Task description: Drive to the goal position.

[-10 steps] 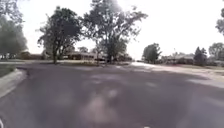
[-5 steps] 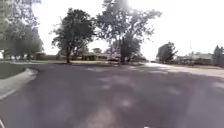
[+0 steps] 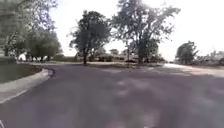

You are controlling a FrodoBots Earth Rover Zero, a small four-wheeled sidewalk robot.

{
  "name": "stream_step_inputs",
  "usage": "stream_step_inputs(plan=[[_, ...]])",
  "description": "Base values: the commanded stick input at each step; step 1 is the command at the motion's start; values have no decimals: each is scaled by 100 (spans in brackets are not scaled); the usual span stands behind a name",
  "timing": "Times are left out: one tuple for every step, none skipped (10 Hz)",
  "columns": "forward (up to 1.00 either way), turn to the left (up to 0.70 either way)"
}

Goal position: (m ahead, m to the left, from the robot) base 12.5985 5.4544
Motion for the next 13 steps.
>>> stream_step_inputs(plan=[[100,0],[100,0],[100,0],[100,0],[100,0],[100,0],[100,0],[100,0],[100,0],[100,0],[100,0],[100,0],[100,0]])
